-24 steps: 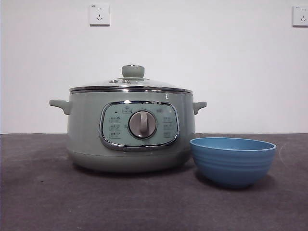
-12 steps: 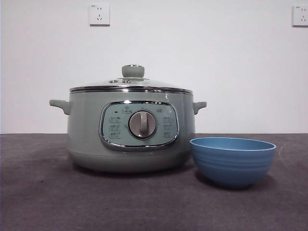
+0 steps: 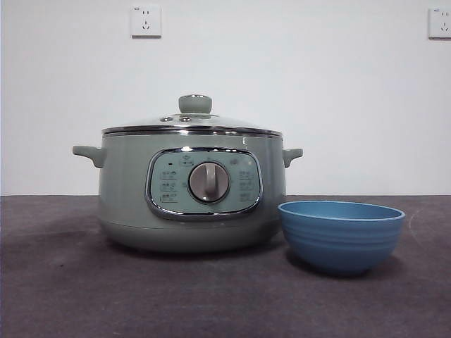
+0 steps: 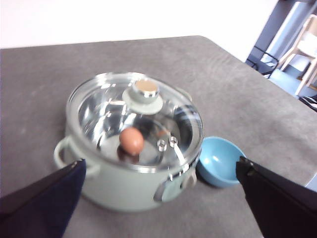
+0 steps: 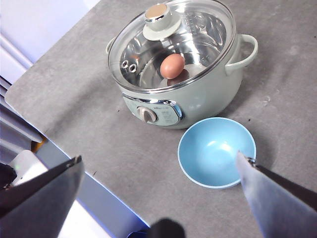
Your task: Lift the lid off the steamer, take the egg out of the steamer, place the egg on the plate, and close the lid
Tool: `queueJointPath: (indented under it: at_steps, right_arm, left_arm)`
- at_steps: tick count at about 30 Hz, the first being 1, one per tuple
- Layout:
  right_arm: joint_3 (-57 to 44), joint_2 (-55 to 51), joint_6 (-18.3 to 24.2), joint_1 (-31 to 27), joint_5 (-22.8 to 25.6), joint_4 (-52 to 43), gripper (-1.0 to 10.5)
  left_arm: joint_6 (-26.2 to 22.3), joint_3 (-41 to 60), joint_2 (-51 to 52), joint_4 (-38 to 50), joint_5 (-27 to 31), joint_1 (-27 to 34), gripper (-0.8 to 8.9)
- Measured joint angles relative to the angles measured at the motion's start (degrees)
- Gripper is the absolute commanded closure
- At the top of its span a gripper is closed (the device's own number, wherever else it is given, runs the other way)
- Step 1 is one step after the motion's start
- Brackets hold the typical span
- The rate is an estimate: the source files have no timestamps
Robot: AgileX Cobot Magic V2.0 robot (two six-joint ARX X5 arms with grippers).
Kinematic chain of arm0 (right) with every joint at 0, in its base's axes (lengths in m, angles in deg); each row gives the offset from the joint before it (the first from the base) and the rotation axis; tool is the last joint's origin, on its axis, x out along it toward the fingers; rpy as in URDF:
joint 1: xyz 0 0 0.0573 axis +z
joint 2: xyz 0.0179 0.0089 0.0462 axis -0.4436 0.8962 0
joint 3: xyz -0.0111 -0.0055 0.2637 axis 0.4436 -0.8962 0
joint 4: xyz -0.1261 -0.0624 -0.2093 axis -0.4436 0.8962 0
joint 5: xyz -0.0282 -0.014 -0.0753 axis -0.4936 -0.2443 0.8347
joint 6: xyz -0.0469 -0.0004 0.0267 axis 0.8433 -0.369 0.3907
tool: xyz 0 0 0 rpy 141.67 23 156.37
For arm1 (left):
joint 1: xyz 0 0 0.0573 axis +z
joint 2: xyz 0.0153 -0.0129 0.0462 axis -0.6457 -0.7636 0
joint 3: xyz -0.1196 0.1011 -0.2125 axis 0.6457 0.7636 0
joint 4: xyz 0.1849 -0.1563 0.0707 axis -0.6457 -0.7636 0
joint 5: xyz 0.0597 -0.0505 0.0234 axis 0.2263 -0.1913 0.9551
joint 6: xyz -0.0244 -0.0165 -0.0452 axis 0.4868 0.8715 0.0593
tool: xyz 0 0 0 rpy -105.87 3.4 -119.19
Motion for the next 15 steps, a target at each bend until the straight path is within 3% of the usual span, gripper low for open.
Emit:
queueJointPath:
  at_steps: [4, 9, 15]
  right_arm:
    - [0.0, 1.01, -0.04, 0.0, 0.02, 0.0, 4.1]
    - [0.0, 2.69, -0.07, 0.0, 0.02, 0.0, 4.1]
    - [0.0, 3.93, -0.07, 0.0, 0.02, 0.0, 4.1]
  left_arm:
    - [1.22, 0.0, -6.27, 8.59, 1.4, -4.31, 2.79]
    - [1.84, -0.15, -14.95, 18.93, 7.26, -11.17, 2.79]
    - [1.01, -7.41, -26.18, 21.77, 16.09, -18.05, 2.79]
